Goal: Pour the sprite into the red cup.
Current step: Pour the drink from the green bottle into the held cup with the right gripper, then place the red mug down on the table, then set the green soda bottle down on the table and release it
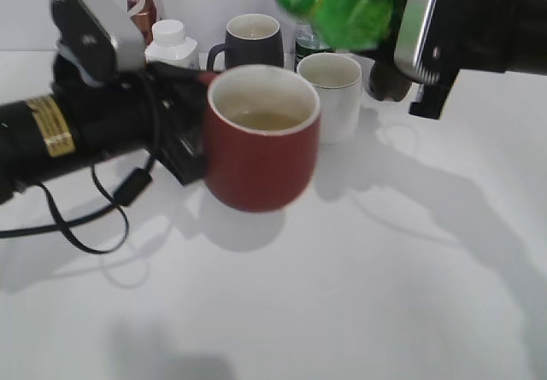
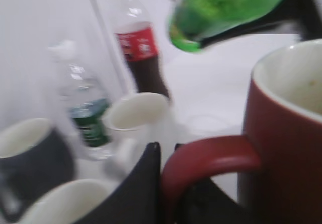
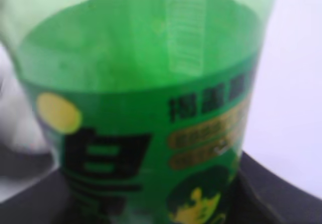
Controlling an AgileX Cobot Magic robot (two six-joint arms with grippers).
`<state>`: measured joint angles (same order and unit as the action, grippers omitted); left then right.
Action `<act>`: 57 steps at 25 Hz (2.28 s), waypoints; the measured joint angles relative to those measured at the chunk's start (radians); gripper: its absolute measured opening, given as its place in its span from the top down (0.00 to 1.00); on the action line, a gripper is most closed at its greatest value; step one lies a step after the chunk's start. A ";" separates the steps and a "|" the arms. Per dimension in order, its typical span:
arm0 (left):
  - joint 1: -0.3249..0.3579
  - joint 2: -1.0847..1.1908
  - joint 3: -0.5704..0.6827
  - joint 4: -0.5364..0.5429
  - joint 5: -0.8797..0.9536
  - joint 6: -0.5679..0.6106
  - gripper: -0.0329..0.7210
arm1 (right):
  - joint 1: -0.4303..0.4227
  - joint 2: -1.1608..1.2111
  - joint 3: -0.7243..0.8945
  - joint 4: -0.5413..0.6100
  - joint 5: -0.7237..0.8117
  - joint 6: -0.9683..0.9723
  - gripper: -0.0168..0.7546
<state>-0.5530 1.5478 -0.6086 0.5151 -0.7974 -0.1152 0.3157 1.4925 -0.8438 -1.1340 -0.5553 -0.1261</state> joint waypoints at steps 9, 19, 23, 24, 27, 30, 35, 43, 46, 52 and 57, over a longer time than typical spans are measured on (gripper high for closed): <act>0.103 -0.158 0.000 -0.136 0.186 0.017 0.90 | 0.001 0.000 0.000 0.364 -0.130 0.302 0.45; 0.331 -0.204 0.000 -0.237 0.310 0.023 0.90 | 0.001 0.000 -0.052 0.759 -0.121 0.311 0.46; 0.434 -0.202 0.000 -0.253 0.310 0.023 0.90 | 0.001 0.000 -0.067 0.857 -0.063 0.312 0.46; 0.454 -0.199 0.000 -0.253 0.310 0.023 0.90 | 0.001 0.000 -0.067 0.871 -0.044 0.313 0.46; 0.508 -0.167 0.000 -0.260 0.299 0.023 0.90 | 0.001 0.000 -0.067 0.944 0.036 0.313 0.46; 0.538 -0.113 0.000 -0.264 0.266 0.023 0.90 | -0.002 0.000 -0.062 0.999 0.087 0.313 0.46; 0.542 0.033 0.000 -0.265 0.109 0.023 0.90 | -0.002 0.000 -0.016 1.015 0.092 0.311 0.46; 0.542 0.217 0.000 -0.266 -0.109 0.023 0.90 | -0.002 0.015 0.105 1.108 0.062 0.223 0.46; 0.542 0.264 0.000 -0.267 -0.170 0.024 0.90 | -0.002 0.058 0.120 1.115 0.029 0.214 0.46; 0.542 0.362 0.000 -0.285 -0.280 0.083 0.90 | -0.002 0.128 0.125 1.119 -0.074 0.209 0.46; 0.542 0.433 -0.020 -0.304 -0.318 0.115 0.90 | -0.002 0.138 0.125 1.123 -0.104 0.201 0.46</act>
<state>-0.0111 1.9809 -0.6283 0.2109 -1.1154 0.0000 0.3135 1.6301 -0.7183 -0.0113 -0.6592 0.0746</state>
